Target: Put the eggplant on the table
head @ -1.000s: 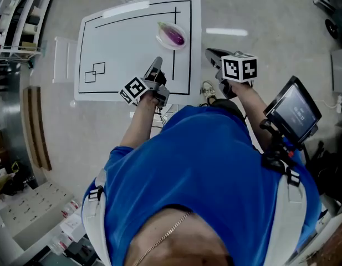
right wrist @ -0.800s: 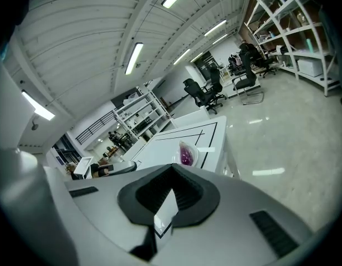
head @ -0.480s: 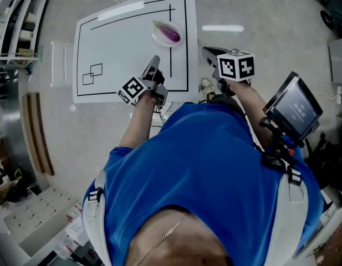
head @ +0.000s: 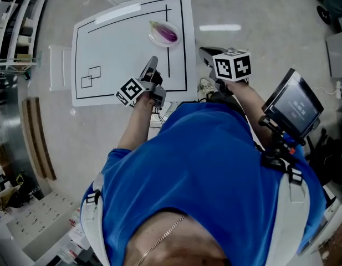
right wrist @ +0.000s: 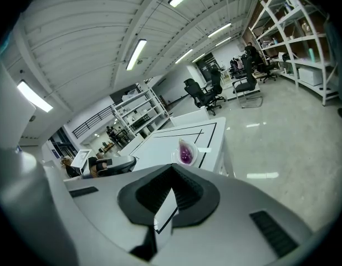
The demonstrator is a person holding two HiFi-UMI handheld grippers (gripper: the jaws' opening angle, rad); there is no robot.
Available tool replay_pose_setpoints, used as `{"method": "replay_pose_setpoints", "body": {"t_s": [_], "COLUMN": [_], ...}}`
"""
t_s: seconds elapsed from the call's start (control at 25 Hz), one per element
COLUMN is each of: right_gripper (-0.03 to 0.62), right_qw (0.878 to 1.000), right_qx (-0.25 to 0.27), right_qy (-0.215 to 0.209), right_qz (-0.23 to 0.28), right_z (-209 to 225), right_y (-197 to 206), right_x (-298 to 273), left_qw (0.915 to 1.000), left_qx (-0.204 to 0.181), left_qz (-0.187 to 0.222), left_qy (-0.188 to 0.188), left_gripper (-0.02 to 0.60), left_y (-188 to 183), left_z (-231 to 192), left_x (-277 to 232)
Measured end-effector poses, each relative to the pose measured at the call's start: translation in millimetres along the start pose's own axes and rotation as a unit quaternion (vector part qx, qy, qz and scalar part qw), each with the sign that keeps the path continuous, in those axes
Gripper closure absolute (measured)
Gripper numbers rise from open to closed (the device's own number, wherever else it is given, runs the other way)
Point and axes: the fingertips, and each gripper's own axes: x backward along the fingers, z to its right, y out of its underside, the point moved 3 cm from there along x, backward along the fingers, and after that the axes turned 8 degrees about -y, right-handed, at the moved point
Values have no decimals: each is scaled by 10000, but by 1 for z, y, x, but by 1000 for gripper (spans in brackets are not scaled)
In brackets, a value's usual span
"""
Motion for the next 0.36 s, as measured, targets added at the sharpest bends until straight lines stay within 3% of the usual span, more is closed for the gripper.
{"method": "replay_pose_setpoints", "body": {"t_s": [0.36], "right_gripper": [592], "right_qw": [10000], "right_qx": [38], "right_qy": [32], "right_qz": [-85], "right_z": [-2], "right_y": [5], "right_x": [-1], "left_qw": [10000], "left_qx": [-66], "left_qz": [-66], "left_qy": [-21], "left_gripper": [574], "left_y": [5], "left_z": [4], "left_x": [-2]}}
